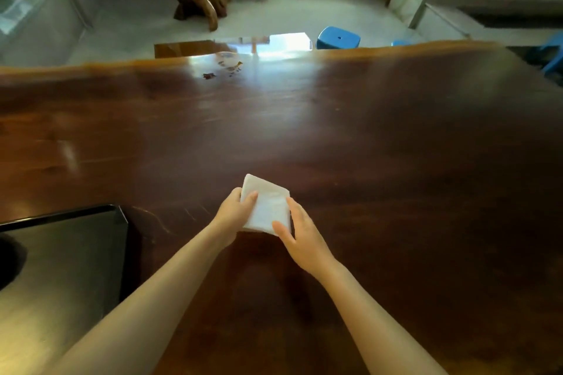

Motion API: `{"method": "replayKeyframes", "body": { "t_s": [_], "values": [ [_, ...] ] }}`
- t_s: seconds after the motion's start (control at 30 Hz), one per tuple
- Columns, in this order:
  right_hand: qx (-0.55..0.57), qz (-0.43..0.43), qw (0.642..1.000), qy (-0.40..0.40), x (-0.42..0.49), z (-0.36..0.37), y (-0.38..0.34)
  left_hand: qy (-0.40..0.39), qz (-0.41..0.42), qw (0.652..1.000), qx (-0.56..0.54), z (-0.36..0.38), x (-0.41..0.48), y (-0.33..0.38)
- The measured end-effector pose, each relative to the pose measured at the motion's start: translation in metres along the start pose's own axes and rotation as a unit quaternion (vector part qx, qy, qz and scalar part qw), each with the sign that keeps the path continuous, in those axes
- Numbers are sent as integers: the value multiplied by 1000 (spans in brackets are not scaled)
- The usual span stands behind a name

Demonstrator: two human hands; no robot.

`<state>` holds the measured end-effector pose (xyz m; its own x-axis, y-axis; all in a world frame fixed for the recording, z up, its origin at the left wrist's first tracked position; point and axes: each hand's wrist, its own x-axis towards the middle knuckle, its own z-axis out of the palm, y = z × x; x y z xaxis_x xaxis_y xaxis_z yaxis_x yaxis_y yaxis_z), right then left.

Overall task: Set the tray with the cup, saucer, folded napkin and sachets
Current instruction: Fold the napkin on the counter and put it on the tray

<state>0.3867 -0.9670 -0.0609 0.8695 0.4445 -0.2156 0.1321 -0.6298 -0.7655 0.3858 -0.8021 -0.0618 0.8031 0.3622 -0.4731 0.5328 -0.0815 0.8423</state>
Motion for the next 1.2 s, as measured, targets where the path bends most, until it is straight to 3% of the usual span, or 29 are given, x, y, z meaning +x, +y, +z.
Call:
{"method": "replayKeyframes", "body": {
  "t_s": [0.2,0.37,0.6,0.73,0.97,1.2],
  "values": [
    [51,-79,995,20,-1,-35,-63,57,42,990,-119,-27,-30,54],
    [116,-152,981,39,-2,-36,-109,85,55,962,-253,-64,-61,77],
    [154,-193,968,46,-14,9,-162,181,89,940,-273,-117,-101,68],
    [193,-193,962,26,-27,30,-187,188,67,922,-332,-145,-121,56],
    [221,-177,959,11,-40,64,-224,117,45,895,-428,-190,-141,36],
    [175,-122,971,106,-35,125,-265,189,76,910,-360,-245,-141,12]
  ]
}}
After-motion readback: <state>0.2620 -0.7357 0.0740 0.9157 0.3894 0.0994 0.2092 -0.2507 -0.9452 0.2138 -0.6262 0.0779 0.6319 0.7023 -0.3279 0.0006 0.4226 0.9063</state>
